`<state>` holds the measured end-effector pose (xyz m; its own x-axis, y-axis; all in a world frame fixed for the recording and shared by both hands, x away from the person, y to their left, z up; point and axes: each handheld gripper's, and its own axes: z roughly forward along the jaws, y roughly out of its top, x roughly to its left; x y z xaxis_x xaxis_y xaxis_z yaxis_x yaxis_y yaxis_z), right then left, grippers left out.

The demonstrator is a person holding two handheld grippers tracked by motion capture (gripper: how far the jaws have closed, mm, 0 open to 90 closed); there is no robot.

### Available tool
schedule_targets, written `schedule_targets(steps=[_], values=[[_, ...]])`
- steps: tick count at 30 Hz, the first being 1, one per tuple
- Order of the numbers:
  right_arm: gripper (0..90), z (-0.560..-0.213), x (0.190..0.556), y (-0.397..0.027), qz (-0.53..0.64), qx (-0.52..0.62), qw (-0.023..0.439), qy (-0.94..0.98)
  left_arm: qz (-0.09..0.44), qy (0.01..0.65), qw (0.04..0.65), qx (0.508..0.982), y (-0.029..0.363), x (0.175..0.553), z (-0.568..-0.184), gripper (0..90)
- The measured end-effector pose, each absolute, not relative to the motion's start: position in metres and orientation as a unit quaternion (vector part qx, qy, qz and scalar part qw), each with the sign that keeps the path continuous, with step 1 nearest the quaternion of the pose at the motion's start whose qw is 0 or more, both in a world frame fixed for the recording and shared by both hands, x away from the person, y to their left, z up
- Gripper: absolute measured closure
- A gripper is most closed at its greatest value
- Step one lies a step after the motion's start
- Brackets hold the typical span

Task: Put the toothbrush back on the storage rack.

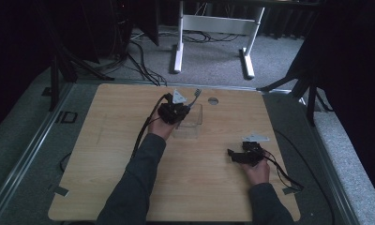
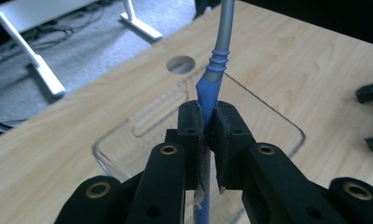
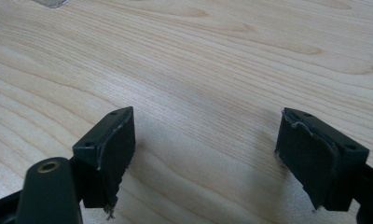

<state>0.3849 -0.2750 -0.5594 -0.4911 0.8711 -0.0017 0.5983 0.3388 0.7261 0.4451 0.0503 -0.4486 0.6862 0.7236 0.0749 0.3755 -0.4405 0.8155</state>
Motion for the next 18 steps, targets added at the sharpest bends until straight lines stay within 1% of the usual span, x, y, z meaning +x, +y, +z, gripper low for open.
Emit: schedule_targets(steps=[8,18], values=[[19.3,-0.559,0.385,-0.275,0.341,0.463,0.200,0.794,0.196,0.333,0.397,0.833,0.053,0.443,-0.455,72.3],[19.3,-0.559,0.385,-0.275,0.341,0.463,0.200,0.793,0.200,0.334,0.412,0.824,0.061,0.439,-0.448,66.4]])
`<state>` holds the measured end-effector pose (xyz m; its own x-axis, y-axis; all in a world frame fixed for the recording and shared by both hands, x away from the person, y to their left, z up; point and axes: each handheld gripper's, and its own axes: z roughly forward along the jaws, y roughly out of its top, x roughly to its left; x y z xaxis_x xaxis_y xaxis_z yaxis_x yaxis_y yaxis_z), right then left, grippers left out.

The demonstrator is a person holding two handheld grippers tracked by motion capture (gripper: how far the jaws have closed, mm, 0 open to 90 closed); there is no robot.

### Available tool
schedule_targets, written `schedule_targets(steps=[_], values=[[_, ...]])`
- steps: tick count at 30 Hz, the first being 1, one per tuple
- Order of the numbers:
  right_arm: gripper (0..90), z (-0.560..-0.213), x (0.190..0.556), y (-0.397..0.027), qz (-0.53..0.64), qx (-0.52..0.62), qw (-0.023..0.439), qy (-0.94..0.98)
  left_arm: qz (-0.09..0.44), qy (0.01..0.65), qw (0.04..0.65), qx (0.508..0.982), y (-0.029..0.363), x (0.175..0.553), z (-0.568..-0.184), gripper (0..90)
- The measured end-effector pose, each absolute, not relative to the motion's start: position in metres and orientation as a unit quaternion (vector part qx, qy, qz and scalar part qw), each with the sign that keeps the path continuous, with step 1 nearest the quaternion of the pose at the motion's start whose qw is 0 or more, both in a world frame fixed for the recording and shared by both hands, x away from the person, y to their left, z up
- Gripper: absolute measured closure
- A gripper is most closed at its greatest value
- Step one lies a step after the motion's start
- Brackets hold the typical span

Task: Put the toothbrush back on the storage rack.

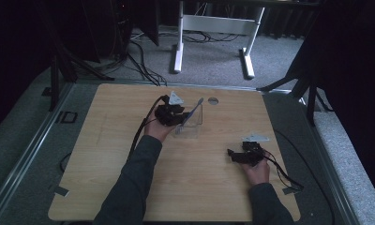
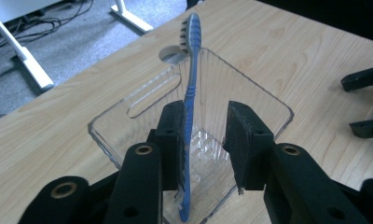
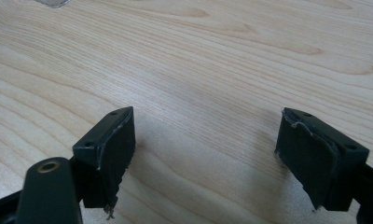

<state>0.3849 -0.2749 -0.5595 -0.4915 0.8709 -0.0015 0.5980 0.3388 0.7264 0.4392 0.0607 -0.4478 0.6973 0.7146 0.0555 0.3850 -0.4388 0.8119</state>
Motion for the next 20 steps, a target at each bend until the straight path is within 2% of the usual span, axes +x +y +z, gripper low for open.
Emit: schedule_targets(steps=[9,14,20], values=[[19.2,-0.560,0.385,-0.275,0.341,0.462,0.200,0.794,0.224,0.353,0.421,0.805,0.076,0.435,-0.441,61.2],[19.2,-0.559,0.385,-0.275,0.341,0.463,0.200,0.794,0.230,0.388,0.427,0.784,0.100,0.435,-0.445,58.1],[19.2,-0.559,0.385,-0.275,0.341,0.463,0.200,0.794,0.240,0.449,0.406,0.759,0.139,0.435,-0.465,53.6]])
